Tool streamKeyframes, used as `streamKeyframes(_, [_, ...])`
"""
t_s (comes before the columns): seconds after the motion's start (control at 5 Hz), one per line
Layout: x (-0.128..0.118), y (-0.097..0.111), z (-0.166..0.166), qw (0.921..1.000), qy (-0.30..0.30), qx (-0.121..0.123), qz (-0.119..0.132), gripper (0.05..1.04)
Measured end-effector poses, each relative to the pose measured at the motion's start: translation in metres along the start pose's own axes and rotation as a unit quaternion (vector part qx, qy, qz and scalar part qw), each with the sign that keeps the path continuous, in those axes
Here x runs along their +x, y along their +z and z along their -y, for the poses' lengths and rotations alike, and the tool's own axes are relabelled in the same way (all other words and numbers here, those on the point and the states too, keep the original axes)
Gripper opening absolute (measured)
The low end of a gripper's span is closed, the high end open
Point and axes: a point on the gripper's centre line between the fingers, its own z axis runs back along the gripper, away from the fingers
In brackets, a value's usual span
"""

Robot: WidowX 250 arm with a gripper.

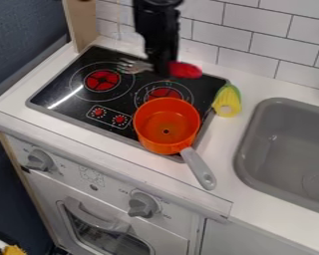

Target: Move the red fork to the top right of the stove

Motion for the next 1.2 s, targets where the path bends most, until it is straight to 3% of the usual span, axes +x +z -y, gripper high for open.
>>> streamKeyframes(0.2, [-0.013,-0.006,0.015,0.9998,0.014,0.007,0.016,0.363])
streamKeyframes(0.6, [-0.013,-0.029,0.041,0.9984,0.033,0.026,0.039,0.363])
streamKeyframes(0.8, [-0.019,-0.045,0.048,0.9976,0.024,0.044,0.047,0.363])
streamKeyframes(1.2, [-0.028,-0.054,0.048,0.9972,-0.001,0.052,0.053,0.403])
